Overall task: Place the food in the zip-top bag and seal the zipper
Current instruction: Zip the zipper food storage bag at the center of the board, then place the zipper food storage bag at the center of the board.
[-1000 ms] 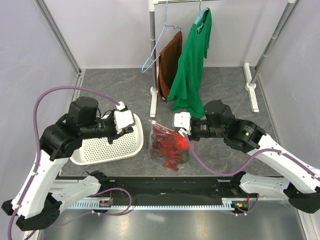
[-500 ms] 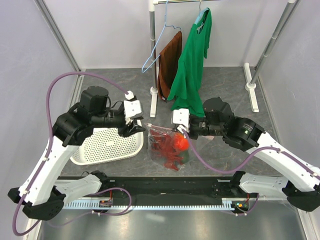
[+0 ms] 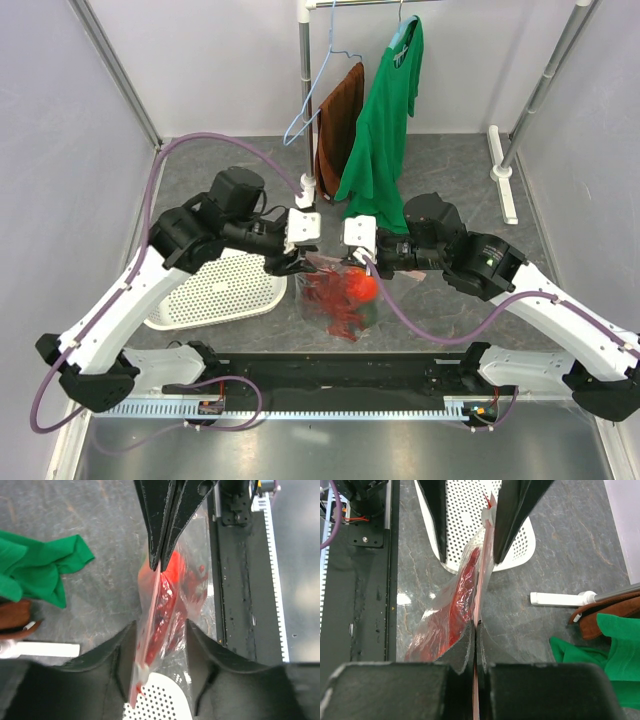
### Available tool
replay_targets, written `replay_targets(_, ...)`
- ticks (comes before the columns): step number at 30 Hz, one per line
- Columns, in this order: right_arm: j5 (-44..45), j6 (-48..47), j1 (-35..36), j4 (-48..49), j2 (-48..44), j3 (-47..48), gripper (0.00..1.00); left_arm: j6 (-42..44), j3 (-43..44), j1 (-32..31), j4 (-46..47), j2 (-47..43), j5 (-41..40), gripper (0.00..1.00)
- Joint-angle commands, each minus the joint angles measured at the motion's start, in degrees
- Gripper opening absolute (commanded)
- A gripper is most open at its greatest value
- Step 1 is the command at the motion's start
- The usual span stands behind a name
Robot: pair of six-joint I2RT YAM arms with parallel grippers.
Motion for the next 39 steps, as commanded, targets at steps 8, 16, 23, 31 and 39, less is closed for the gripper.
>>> replay_targets(8,-0.53,2.60,-0.06,0.79,-1.90,2.42,0.32,3.84,1.36,-1.14,0.85,0.30,2.60,0.02)
replay_targets(16,0.44,5.86,0.02,1.40,1.61,1.81,0.63,2.17,2.86,-1.84,-0.38,0.03,6.12,0.02)
replay_targets(23,5.95,7.61,-0.06,-1.94,-0.14,1.72,0.00,-5.54,1.63,-1.32,3.05,-0.40,3.49,0.15)
replay_targets(31,23.69,6.21,-8.05,-6.86,-7.26,2.77,0.00,-17.25,1.80,13.18,9.55,-2.95,6.21,0.62)
replay_targets(39,39.63,1.12,-14.57,-6.07,-2.26,6.64,0.00,-19.89,0.05,14.33,12.10,-3.48,-1.26,0.79)
